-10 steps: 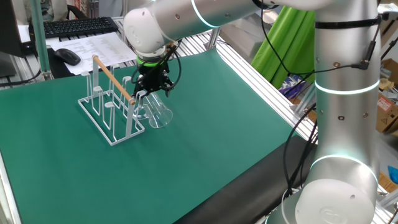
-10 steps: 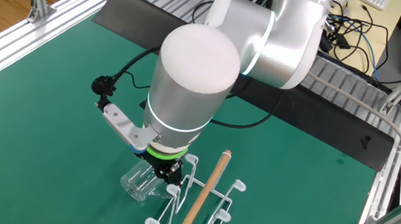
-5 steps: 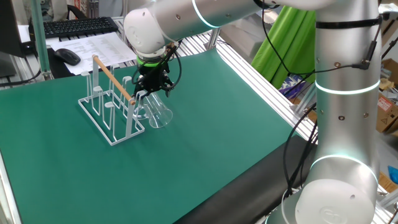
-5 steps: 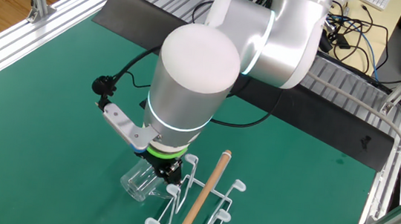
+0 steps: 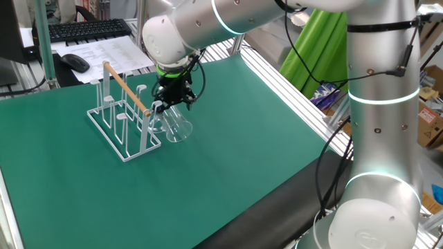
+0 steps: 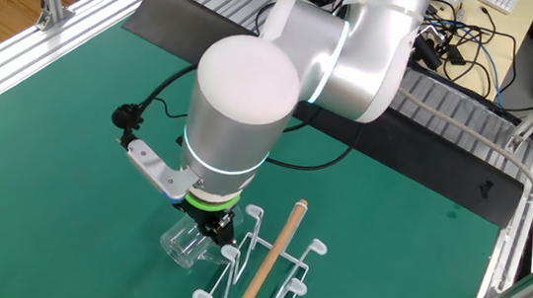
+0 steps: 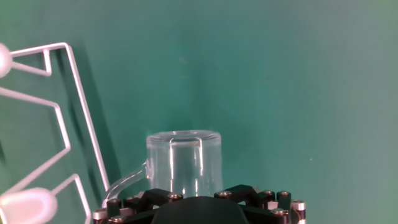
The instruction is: Put the cup on the cup rack
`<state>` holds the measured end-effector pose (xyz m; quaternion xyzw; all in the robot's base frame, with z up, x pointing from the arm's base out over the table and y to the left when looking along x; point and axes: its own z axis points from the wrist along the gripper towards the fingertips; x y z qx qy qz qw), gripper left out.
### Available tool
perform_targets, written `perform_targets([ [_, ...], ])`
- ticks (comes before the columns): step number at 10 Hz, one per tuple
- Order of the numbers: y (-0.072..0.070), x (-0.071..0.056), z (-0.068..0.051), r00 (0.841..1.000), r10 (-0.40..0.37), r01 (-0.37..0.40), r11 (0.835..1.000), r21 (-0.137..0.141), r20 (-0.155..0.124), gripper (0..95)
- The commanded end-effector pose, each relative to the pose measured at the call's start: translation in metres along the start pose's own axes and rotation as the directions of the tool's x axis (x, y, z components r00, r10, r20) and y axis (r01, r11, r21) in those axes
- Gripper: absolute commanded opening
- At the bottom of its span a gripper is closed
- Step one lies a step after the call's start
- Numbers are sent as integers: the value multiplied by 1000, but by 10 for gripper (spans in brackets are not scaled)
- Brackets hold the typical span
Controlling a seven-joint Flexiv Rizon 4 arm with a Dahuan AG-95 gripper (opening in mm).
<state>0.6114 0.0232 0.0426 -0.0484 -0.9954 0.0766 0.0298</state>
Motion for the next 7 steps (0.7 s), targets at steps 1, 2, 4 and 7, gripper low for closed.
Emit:
perform_targets([
  [1, 1, 3, 6, 1000, 6, -6, 1000, -1, 7, 950],
  [2, 0, 5, 10, 1000, 9, -9, 1000, -2, 9, 950],
  [4, -2, 9, 19, 1000, 11, -11, 1000, -6, 14, 950],
  [7, 4, 2, 32, 1000, 18, -18, 1000, -13, 14, 950],
])
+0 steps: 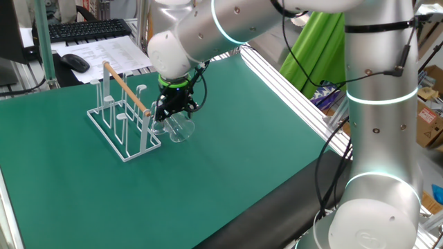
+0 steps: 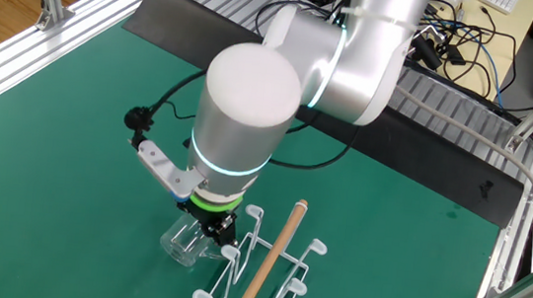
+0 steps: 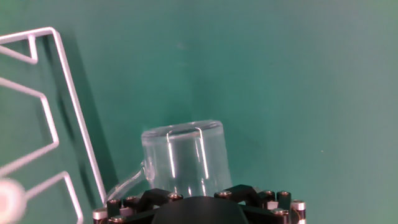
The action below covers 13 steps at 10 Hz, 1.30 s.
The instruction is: Put the cup on the cup rack
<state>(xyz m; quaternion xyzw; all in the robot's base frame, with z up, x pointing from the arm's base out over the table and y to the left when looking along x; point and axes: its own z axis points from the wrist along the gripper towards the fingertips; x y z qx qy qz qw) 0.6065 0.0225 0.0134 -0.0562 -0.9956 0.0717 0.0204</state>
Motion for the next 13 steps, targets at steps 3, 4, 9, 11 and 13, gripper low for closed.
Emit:
perform_targets([
  [3, 2, -2, 4, 1000, -12, 11, 1000, -26, -29, 570],
  [4, 2, -1, 4, 1000, -10, 9, 999, -36, -30, 570],
  [9, -2, 0, -2, 1000, 3, -5, 999, -54, -28, 0],
  [11, -5, 2, -9, 1000, 3, -5, 998, -60, -27, 0],
  [13, -6, 5, -20, 1000, 5, -7, 998, -63, -23, 0],
])
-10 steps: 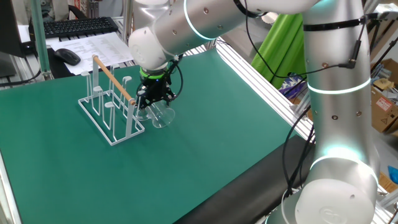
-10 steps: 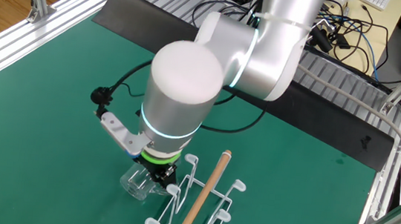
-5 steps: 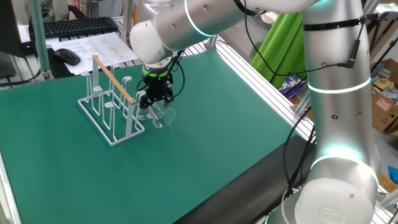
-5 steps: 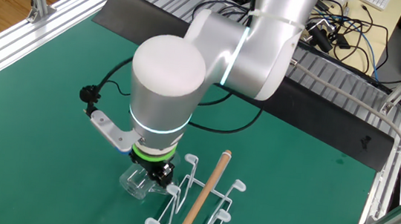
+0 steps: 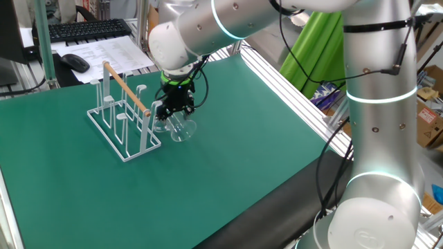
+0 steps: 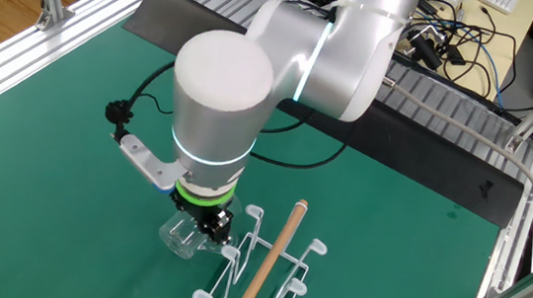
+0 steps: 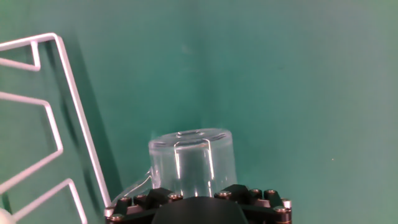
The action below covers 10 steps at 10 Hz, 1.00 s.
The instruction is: Put the cup on the cup rack
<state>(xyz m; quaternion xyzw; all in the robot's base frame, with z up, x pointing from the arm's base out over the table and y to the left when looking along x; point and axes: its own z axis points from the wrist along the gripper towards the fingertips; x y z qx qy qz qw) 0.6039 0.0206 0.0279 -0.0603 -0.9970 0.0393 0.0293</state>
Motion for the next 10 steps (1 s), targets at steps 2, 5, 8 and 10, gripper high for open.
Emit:
perform_targets([
  [2, -1, 2, -23, 1000, 6, -6, 1000, -14, 6, 0],
  [5, 2, -4, -50, 1000, 2, -2, 1000, -18, 27, 0],
  [8, 5, -6, -63, 997, -5, 4, 1000, 11, 82, 0],
  [10, 5, -6, -63, 995, -12, 9, 999, 31, 101, 0],
])
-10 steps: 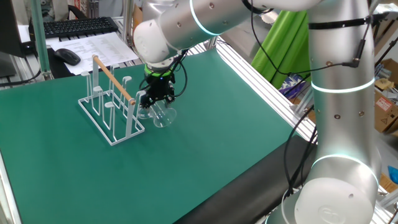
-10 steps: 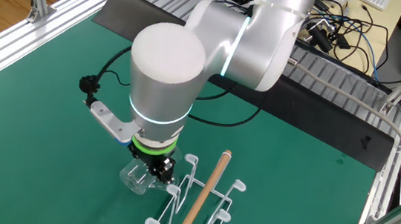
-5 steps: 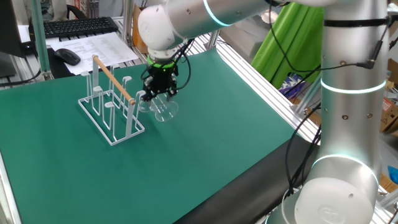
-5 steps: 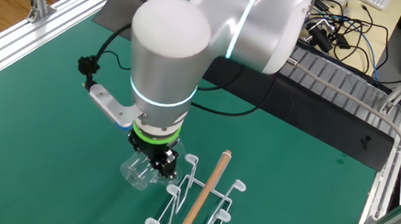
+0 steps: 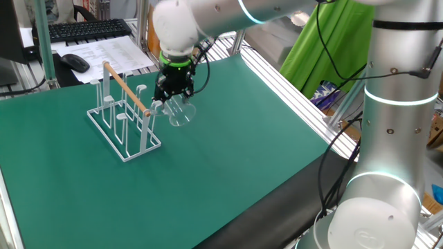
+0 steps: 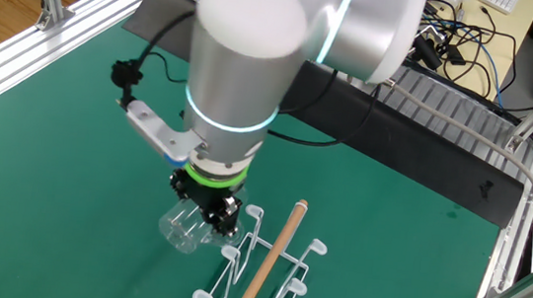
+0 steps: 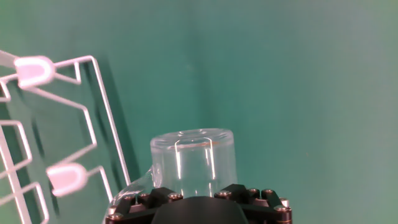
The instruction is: Put the cup on the cup rack
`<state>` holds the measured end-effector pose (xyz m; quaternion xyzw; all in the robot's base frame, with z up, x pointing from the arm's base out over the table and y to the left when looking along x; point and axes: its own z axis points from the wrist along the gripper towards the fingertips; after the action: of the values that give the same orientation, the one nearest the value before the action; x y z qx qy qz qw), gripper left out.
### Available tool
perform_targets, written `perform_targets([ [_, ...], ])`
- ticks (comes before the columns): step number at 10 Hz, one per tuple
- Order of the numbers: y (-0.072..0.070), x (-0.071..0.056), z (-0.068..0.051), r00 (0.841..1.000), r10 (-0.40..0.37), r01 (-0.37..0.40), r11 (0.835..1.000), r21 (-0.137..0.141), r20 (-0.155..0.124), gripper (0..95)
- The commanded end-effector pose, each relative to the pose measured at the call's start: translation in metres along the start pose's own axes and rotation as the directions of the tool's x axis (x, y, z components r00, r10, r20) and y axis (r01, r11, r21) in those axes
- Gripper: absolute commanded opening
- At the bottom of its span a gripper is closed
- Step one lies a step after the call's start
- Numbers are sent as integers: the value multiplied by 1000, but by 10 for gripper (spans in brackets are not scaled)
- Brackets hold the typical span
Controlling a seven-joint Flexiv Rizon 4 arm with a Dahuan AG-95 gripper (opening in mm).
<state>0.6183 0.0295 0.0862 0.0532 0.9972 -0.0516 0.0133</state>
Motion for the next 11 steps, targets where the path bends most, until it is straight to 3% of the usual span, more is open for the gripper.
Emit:
perform_targets([
  [1, -1, 3, -3, 1000, -3, 3, 1000, 16, 18, 0],
  [7, -2, 2, -2, 1000, -3, 3, 1000, 3, -23, 0],
  [11, -6, 0, 4, 1000, -11, 11, 1000, 2, -13, 0],
])
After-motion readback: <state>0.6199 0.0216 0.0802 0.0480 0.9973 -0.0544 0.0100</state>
